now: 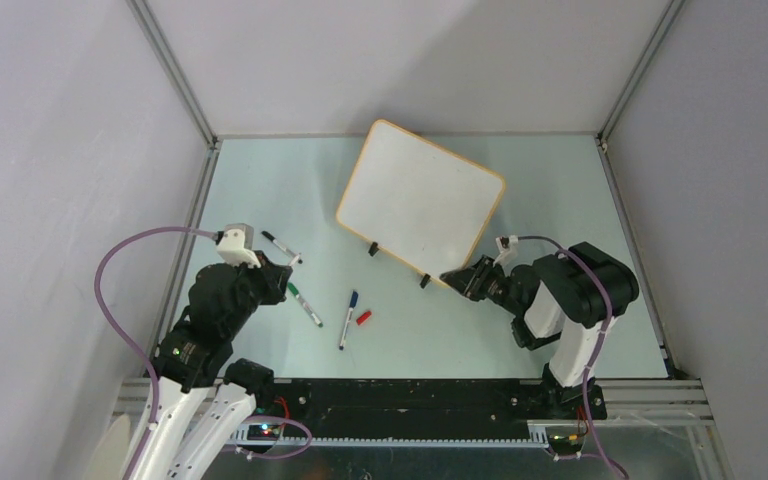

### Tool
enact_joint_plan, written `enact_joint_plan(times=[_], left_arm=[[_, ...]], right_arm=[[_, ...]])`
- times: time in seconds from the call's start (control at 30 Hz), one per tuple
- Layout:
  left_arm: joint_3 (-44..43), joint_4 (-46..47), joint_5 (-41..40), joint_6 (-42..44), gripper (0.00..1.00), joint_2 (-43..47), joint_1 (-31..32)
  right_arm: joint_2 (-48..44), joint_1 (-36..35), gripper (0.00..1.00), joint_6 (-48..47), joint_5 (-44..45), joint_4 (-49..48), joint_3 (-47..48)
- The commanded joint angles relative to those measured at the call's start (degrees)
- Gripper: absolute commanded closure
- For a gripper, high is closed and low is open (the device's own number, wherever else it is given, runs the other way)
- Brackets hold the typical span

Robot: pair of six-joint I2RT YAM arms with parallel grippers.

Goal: Write a sentence on the whiteboard
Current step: Move the whiteboard to the center of the board.

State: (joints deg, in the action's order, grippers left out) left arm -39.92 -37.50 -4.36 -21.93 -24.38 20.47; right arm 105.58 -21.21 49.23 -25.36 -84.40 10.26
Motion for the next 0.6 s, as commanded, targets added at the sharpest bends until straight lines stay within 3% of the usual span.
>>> enact_joint_plan(times=[0.0, 0.3, 0.57], left_arm=[[0.0, 0.8, -1.0, 1.1, 1.00, -0.2, 0.2], [0.1, 0.8, -0.8, 1.1, 1.00, -0.1, 0.2], [0.1, 0.8, -0.7, 1.2, 1.00, 0.4, 0.2]], right_arm=[[-2.5, 0.8, 0.83, 0.2, 0.3, -1.8, -2.1], [-5.5, -0.1, 0.87, -1.3, 1.8, -1.9, -6.2], [-6.5, -9.6, 0.88, -3.3, 7.8, -1.9, -8.9]])
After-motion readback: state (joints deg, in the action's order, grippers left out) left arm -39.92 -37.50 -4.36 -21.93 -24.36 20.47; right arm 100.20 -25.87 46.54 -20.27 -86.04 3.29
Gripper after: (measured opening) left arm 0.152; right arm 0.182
